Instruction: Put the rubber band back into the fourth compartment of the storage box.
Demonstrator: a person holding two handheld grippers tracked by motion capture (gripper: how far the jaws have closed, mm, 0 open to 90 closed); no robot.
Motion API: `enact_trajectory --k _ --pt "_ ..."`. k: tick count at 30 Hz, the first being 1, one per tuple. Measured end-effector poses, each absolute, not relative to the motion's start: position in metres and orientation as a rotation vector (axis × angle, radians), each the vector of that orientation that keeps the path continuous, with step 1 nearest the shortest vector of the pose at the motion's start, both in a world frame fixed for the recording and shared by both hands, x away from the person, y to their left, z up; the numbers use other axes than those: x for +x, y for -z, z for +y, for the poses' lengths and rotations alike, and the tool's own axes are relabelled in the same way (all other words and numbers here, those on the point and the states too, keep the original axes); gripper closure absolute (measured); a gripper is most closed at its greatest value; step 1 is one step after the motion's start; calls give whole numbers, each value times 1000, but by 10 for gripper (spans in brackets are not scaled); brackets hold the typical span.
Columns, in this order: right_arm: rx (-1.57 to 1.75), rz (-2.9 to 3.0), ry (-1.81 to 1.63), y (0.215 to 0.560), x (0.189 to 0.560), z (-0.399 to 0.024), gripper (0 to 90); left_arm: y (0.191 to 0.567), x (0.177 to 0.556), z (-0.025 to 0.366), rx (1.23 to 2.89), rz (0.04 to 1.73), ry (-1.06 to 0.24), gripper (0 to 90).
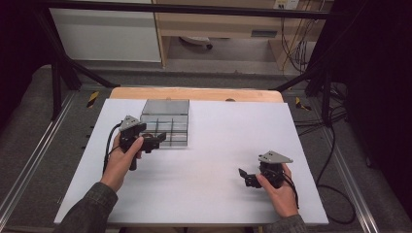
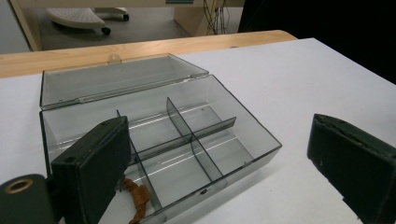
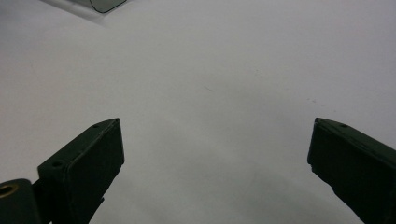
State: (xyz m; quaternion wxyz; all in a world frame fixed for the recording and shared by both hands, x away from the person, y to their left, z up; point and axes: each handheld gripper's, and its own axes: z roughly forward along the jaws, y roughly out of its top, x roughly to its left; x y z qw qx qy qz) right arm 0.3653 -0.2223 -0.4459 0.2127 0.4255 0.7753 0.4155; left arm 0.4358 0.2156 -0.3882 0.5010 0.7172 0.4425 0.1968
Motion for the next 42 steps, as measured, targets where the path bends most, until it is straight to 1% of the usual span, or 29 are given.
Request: enact_trajectory --k 18,27,42 --pt "1177 2156 -1153 446 365 -222 38 370 409 236 1702 1037 -490 68" --pt "1164 2159 -1157 446 365 -222 36 368 390 252 1698 1043 -483 66" --pt "1167 2127 -1169 443 364 -227 36 370 357 277 1678 1017 -520 60"
